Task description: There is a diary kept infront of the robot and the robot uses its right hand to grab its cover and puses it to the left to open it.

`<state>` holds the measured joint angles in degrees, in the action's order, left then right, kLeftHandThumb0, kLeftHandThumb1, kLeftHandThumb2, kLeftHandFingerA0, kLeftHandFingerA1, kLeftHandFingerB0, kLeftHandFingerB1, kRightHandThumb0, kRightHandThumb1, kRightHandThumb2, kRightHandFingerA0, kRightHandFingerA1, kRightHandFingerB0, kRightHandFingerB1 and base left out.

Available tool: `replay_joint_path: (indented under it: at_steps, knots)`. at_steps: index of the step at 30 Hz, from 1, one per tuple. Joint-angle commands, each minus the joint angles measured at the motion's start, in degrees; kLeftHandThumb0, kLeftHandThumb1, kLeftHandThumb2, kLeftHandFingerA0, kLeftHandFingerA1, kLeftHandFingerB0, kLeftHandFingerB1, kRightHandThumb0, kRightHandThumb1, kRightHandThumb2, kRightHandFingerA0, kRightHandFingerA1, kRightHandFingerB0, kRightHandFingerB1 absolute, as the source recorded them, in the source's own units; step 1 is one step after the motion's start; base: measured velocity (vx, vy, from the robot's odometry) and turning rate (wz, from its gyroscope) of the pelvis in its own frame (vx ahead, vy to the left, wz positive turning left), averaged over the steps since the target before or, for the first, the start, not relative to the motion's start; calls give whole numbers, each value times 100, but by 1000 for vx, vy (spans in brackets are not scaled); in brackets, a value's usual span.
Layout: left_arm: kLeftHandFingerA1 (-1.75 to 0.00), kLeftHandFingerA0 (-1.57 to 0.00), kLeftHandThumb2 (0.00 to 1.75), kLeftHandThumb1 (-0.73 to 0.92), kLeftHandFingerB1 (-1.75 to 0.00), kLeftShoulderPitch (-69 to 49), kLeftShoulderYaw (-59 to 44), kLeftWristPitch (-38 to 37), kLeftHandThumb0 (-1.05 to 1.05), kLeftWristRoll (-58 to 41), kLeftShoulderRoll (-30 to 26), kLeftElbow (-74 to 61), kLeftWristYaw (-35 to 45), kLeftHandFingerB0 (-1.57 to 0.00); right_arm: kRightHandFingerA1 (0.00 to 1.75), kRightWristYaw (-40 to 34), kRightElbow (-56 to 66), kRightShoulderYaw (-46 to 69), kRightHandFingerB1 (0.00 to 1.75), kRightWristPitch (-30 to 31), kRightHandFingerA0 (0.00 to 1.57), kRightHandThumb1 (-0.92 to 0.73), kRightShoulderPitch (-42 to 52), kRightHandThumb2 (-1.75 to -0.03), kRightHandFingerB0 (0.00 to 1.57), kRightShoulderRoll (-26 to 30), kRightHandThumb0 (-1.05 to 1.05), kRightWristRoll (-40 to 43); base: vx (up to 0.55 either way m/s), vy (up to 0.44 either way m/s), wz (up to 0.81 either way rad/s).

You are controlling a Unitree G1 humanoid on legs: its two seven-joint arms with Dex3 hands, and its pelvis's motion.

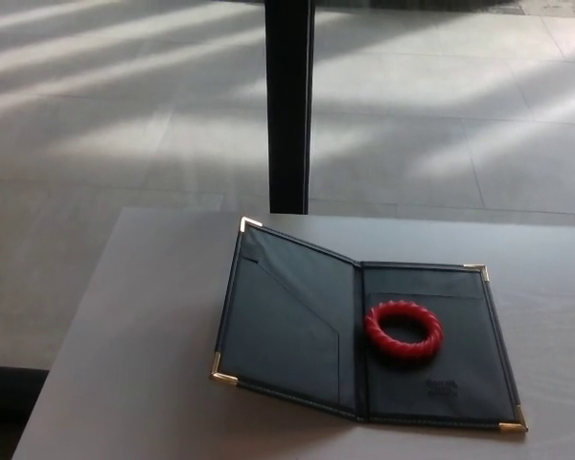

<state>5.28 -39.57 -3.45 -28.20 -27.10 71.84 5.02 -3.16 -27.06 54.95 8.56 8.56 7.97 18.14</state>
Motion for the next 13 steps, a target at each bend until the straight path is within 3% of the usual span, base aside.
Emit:
replay_joint_path:
  at_steps: [1, 2, 5, 6, 7, 9, 10, 12, 13]
  knots:
    - [-166, -26, 109, 92, -138, -12, -23, -127, -105, 28, -12, 16, -118, -16, 94, -170, 314, -174, 83, 209, 64, -72, 140, -108, 47, -85, -72, 307, 0, 0, 0]
    - [-96, -16, 138, 53, -83, -40, 13, -144, -81, 65, -18, 33, -42, 0, 94, -171, 327, -201, 84, 200, 64, -71, 163, -108, 48, -93, -73, 325, 0, 0, 0]
    - [-94, -14, 136, 51, -81, 6, 9, -90, -79, 52, -23, 35, -108, 0, 94, -100, 244, -266, 84, 164, 64, -71, 169, -109, 48, -32, -74, 400, 0, 0, 0]
    - [-167, -8, 108, 92, -140, -18, 25, -117, -105, 64, -20, 31, -27, -7, 103, -104, 190, -308, 94, 94, 58, -92, 180, -74, 49, -15, -70, 368, 0, 0, 0]
    - [-91, -10, 137, 52, -81, -29, 61, -127, -77, 100, -21, 28, -31, 0, 105, -103, 170, -348, 97, 86, 55, -92, 196, -75, 49, 3, -73, 352, 0, 0, 0]
    - [-91, -10, 137, 52, -81, -38, 95, -137, -77, 122, -25, 30, -17, 0, 105, -124, 228, -400, 97, 94, 55, -92, 235, -75, 49, -2, -73, 394, 0, 0, 0]
    - [-89, -11, 135, 52, -79, -28, 92, -128, -74, 117, -29, 42, -31, 0, 94, -118, 285, -448, 87, 95, 68, -73, 268, -112, 60, -14, -74, 386, 0, 0, 0]
    - [-89, -11, 135, 52, -79, -13, 88, -115, -74, 108, -35, 60, -53, 0, 94, -116, 373, -530, 87, 96, 68, -73, 324, -112, 60, -30, -74, 383, 0, 0, 0]
    - [-92, -11, 138, 53, -81, -25, 103, -119, -78, 118, -38, 53, -18, 0, 96, -107, 366, -554, 92, 84, 55, -92, 333, -75, 57, -25, -73, 392, 0, 0, 0]
